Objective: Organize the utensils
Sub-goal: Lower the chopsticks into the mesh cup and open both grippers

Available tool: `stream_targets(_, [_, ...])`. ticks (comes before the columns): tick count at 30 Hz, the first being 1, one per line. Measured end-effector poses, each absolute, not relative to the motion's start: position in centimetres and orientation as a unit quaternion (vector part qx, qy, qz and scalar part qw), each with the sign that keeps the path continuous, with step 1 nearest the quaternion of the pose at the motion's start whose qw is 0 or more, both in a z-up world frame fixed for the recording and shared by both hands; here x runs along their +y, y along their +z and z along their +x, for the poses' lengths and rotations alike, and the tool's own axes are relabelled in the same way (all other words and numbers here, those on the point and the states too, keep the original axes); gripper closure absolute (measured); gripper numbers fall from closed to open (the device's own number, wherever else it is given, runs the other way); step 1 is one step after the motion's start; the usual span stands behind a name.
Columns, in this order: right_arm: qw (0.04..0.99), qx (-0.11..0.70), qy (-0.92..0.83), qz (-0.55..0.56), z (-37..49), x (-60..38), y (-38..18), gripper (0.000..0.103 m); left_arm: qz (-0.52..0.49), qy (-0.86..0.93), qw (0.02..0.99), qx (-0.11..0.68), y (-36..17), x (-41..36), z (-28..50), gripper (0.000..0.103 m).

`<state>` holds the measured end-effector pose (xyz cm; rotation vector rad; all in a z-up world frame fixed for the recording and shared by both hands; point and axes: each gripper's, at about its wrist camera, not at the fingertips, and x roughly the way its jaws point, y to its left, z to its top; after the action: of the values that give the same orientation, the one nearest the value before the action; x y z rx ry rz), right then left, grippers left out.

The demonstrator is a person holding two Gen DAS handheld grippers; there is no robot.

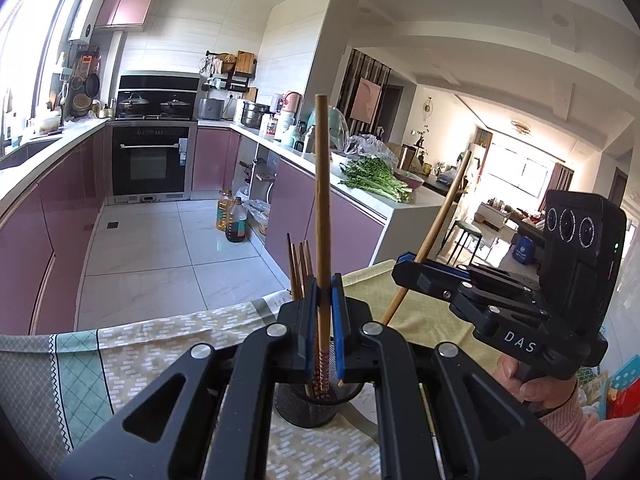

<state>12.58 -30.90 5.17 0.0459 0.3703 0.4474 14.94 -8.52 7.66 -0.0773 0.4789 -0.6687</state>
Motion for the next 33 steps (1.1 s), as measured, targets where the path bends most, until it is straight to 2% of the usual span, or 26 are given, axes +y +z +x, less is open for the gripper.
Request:
stream_targets(23, [0.937,0.29,0.196,0.018,16.6,-30.5,-0.5,0.097,0.045,-0.317,0.89,0.326,2.2,-11.7,17.2,0.096])
stream_targets(33, [0.925,0.325,0.195,0.029,18.4,-30.7,-2.0,0.097,0.043,-0.317,0.875,0.365,0.8,-12.7,19.3,0.096])
